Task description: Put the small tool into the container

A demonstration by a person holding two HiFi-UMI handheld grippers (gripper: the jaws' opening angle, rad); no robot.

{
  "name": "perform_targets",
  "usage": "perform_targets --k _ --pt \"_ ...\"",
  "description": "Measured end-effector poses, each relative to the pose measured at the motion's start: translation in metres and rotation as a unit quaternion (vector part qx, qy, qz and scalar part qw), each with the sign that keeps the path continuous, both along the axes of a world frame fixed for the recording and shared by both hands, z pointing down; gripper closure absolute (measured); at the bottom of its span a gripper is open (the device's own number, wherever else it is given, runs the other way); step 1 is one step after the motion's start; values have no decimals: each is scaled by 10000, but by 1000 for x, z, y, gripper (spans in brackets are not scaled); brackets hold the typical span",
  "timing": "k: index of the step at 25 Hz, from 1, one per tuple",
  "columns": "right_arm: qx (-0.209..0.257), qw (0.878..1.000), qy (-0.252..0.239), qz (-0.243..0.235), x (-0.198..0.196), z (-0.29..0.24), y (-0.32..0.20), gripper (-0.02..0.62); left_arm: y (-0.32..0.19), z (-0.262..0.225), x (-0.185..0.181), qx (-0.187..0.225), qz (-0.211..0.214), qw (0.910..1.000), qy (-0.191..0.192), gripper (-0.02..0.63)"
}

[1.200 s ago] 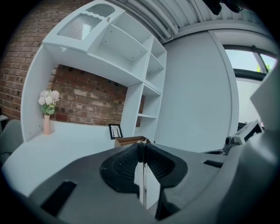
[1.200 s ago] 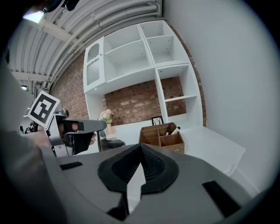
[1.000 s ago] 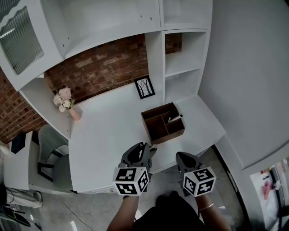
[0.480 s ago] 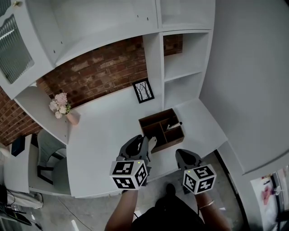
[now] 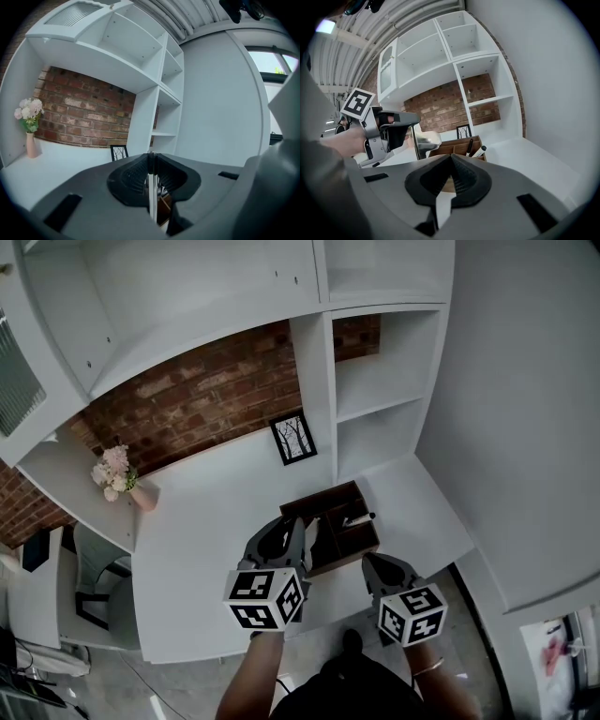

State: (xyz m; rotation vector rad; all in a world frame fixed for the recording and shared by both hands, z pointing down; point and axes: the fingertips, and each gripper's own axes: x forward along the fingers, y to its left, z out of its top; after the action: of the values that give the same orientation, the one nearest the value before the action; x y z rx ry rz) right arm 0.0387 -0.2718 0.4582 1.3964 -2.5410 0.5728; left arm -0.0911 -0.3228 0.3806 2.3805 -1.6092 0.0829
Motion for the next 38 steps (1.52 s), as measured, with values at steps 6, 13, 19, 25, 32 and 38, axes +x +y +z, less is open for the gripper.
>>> perform_targets --k 6,13,19,25,32,38 --pt "-45 9999 -14 111 17 2 -21 591 -22 8 8 -54 0 10000 13 543" --pt "-113 9998 -15 138 23 8 -33 591 -32 21 11 -131 33 9999 11 543" --pt "-121 9998 -15 148 22 9 -38 591 -29 25 14 -76 117 9999 -50 543" --pt "-130 9997 -14 190 22 10 -38 591 -20 45 15 -244 153 9995 -126 543" --pt "-156 9996 -9 216 21 12 -32 591 -15 68 10 -507 89 9984 -221 543" --pt "-146 9997 -18 212 20 10 -28 591 -14 79 9 -628 93 9975 -318 543"
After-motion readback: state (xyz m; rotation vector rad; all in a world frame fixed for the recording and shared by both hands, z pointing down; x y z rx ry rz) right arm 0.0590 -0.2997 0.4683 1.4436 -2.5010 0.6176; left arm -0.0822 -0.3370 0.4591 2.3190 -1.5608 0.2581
